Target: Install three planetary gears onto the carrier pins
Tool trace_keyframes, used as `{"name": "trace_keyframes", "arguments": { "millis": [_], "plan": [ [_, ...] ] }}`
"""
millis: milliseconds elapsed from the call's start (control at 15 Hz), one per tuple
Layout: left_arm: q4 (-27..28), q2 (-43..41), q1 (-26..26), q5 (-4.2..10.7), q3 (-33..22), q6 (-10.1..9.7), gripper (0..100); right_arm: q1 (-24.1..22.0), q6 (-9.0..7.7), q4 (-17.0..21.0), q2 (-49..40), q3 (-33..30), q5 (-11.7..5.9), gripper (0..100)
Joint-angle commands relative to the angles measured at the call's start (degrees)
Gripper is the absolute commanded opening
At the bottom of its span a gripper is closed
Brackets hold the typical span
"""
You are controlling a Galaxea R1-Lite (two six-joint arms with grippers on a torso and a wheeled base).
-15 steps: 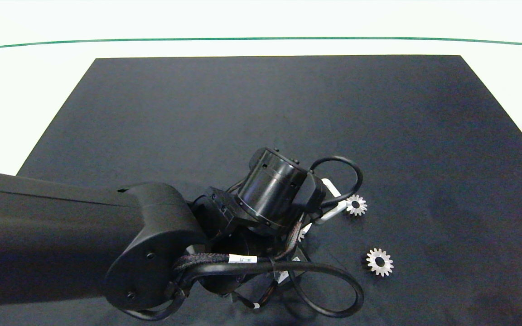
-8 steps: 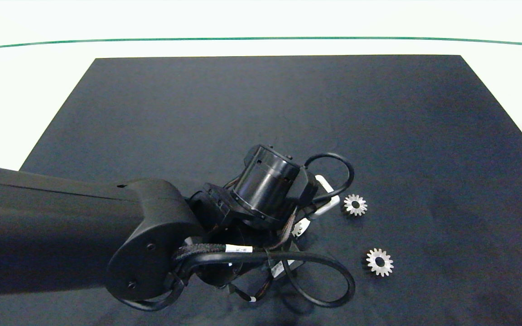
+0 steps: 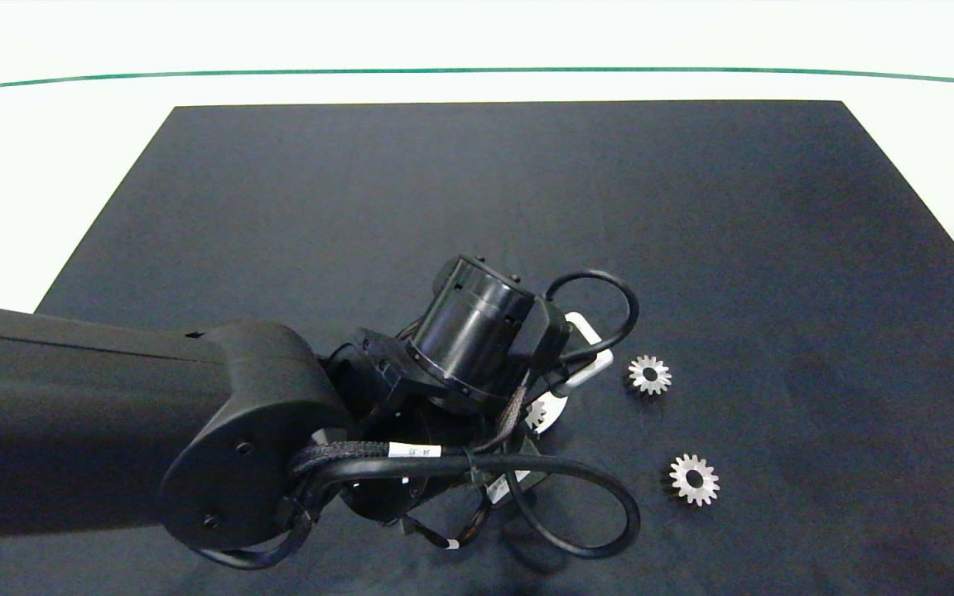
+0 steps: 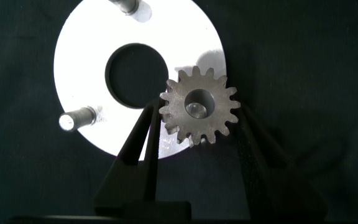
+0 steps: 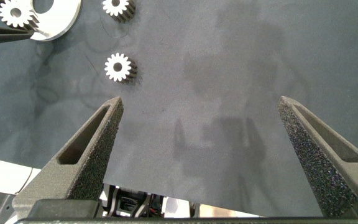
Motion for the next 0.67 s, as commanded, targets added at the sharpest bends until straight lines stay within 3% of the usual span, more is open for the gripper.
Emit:
{"name": "trace_keyframes", "arguments": {
  "millis": [67,667],
  "plan": [
    [-0.1,-0.6,-0.1,0.09,0.6,-0.11,25,0.0,-0.04,0.2,-0.2,-0.1,0.03,100],
    [-0.5,-0.3,-0.2,0.09,1.3,0.24,25,0.0,-0.12,1.2,-0.7,-0.3,0.12,100]
  ]
}}
